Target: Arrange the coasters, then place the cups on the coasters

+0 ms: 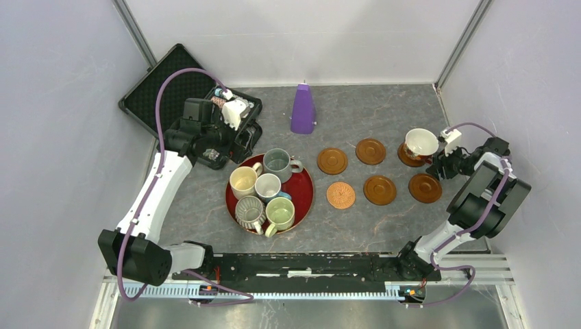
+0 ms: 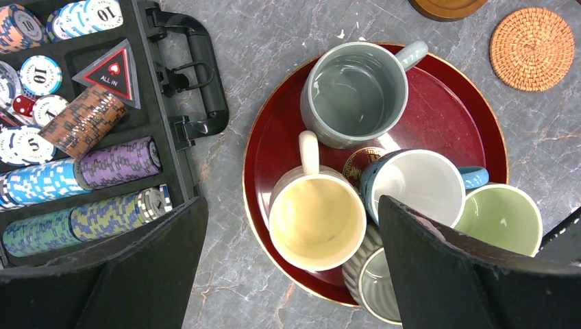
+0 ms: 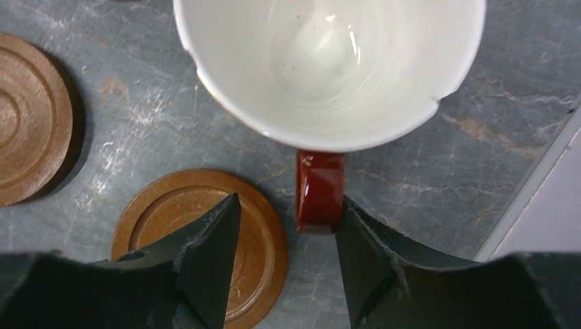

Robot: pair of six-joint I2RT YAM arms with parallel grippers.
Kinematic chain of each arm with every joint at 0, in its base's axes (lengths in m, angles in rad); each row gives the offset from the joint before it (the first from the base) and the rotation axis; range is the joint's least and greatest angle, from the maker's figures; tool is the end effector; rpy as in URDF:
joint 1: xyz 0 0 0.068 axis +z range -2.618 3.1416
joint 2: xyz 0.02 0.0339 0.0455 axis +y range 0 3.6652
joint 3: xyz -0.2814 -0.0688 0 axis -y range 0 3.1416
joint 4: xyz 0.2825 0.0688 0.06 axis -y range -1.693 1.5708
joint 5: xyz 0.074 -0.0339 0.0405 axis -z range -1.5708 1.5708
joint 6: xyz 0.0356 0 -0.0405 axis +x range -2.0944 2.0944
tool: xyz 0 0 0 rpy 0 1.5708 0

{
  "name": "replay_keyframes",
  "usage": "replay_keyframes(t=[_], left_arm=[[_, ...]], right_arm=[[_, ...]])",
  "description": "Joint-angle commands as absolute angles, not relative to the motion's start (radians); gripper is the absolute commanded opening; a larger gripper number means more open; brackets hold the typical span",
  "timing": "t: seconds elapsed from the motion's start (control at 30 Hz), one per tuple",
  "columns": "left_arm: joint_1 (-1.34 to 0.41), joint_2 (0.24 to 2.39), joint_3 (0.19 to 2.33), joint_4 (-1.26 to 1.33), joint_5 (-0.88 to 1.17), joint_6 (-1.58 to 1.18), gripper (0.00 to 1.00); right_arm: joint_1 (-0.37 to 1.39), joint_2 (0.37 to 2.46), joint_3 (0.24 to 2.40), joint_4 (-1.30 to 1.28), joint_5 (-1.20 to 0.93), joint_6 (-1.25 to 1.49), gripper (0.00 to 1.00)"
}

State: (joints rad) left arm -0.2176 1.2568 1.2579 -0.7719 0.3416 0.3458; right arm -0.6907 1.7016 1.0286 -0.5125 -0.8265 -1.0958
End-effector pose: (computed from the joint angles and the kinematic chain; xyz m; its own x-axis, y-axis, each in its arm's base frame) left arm 0.2832 -0.0748 0.3665 -0.4915 0.4358 -0.7540 0.6427 0.7658 0.0236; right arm 0.2879 -0.2040 0.1724 -0.5210 -0.3510 -0.7781 -0.5353 0.8444 -0.0225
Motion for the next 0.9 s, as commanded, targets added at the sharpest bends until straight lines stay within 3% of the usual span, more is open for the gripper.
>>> replay_keyframes(t=[0.0, 0.13, 0.3, 0.53, 0.87], left_arm=[[-0.219, 1.250, 1.280, -0.751, 0.346, 0.389, 1.00], [-0.219, 1.245, 1.277, -0.741, 0.357, 0.374, 1.00], [-0.219, 1.242, 1.293, -0.741, 0.353, 0.351, 1.00], [-0.219, 1.240, 1.318, -0.768, 0.317, 0.315, 1.00], [-0.208, 1.195, 1.288, -0.789, 0.225, 0.285, 1.00]], right_arm=[[-0.707, 1.662, 1.090, -0.676, -0.819, -1.234, 0.62], [-0.711, 1.620, 1.143, -0.766, -0.802, -1.257, 0.81], [-0.709, 1.593, 1.281, -0.901, -0.806, -1.262, 0.92], [-0.602, 1.566, 1.420, -0.928, -0.819, -1.080, 0.93], [-0.096, 1.420, 1.231, -0.586, -0.669, -0.632, 0.94]])
